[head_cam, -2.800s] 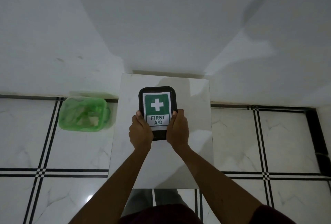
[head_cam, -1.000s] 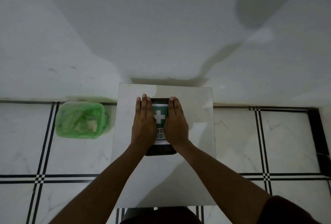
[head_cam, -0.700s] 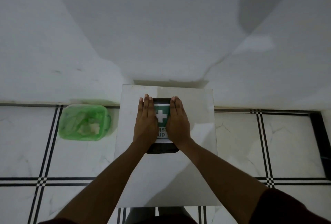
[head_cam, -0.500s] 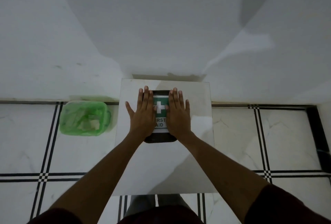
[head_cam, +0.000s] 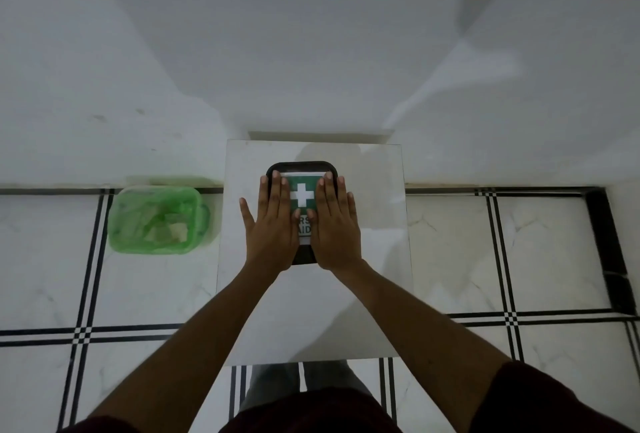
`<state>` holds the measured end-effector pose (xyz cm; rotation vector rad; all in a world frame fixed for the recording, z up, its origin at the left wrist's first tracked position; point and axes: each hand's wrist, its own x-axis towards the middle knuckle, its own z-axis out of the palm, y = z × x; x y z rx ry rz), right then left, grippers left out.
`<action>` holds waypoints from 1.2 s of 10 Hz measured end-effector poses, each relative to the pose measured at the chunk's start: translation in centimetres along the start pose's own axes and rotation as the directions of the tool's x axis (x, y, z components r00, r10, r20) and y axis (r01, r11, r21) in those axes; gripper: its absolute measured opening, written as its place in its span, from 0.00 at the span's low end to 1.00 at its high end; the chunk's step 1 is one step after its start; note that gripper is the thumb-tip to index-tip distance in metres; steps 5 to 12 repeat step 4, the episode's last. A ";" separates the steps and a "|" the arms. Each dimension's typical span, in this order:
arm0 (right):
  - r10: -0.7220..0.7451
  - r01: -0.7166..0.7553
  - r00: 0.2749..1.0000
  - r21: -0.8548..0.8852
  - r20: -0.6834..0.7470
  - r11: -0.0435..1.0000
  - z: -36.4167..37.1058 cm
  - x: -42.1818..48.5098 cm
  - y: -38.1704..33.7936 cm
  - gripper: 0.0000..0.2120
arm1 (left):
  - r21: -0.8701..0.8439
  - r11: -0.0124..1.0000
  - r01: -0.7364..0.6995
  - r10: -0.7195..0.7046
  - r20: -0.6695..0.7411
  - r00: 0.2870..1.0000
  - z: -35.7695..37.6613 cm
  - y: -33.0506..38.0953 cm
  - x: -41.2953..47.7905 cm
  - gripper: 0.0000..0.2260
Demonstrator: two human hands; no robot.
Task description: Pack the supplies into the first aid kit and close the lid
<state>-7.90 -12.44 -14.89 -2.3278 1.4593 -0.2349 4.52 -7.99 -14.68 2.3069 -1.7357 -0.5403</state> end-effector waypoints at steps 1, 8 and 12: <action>0.005 -0.005 1.000 0.005 -0.018 1.000 -0.1 -0.3 0.0 0.28 | -0.007 1.000 -0.009 0.009 -0.028 1.000 0.2 -0.1 -0.2 0.25; 0.039 -0.027 0.994 0.123 -0.098 0.992 -2.0 0.0 -0.4 0.31 | -0.231 0.972 -0.026 0.001 -0.111 0.994 -2.2 0.6 -0.3 0.25; 0.039 -0.027 0.994 0.123 -0.098 0.992 -2.0 0.0 -0.4 0.31 | -0.231 0.972 -0.026 0.001 -0.111 0.994 -2.2 0.6 -0.3 0.25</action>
